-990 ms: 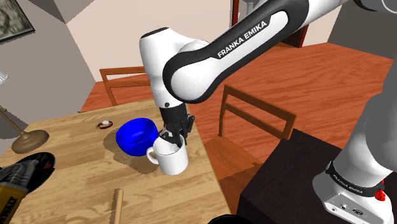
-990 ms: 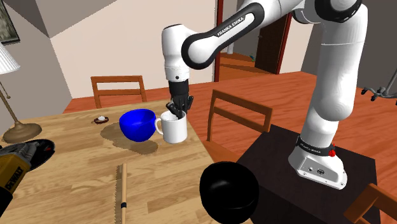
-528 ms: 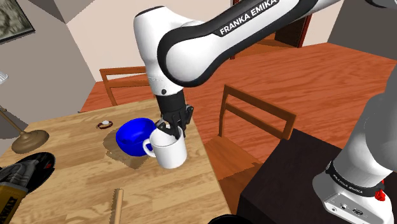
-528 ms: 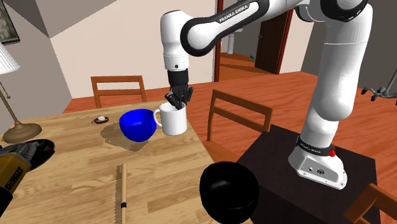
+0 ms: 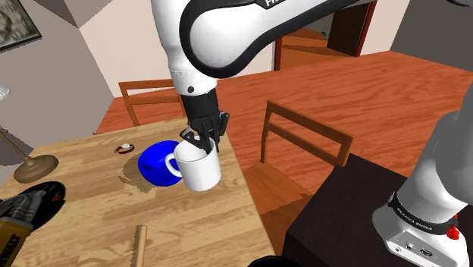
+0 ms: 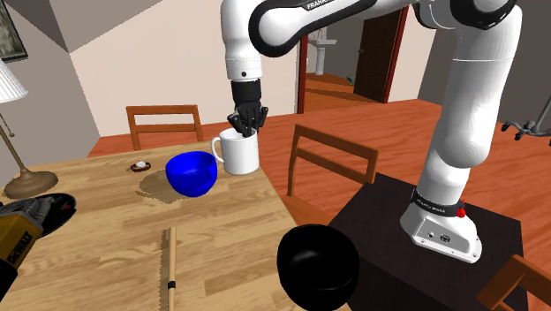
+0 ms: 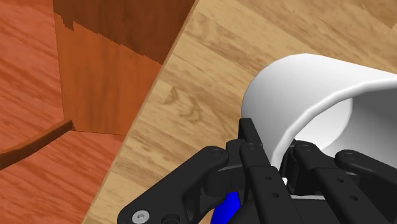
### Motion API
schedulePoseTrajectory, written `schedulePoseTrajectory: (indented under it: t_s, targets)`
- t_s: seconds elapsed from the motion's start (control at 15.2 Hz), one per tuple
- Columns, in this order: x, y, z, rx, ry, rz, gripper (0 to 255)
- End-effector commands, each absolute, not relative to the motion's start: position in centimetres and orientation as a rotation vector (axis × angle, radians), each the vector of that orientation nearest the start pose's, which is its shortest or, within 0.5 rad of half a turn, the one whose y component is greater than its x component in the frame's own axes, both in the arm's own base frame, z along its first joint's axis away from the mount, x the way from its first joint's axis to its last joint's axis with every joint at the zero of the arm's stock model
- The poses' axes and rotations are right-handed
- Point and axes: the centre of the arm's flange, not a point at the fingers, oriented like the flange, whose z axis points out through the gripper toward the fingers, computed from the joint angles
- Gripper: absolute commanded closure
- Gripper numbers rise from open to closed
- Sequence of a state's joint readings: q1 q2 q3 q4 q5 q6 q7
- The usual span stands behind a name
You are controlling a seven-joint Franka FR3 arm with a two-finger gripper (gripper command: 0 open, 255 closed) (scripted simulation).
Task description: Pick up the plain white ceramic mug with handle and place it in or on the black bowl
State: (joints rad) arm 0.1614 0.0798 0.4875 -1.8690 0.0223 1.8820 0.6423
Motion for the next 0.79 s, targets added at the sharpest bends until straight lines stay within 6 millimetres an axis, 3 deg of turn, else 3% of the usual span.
schedulePoseTrajectory:
  t_s: [0.0,0.73]
  targets:
    - [45.9,34.3,47.5,-3.127,0.002,0.127,255]
    - [31.9,37.7,48.6,-3.127,0.002,0.127,255]
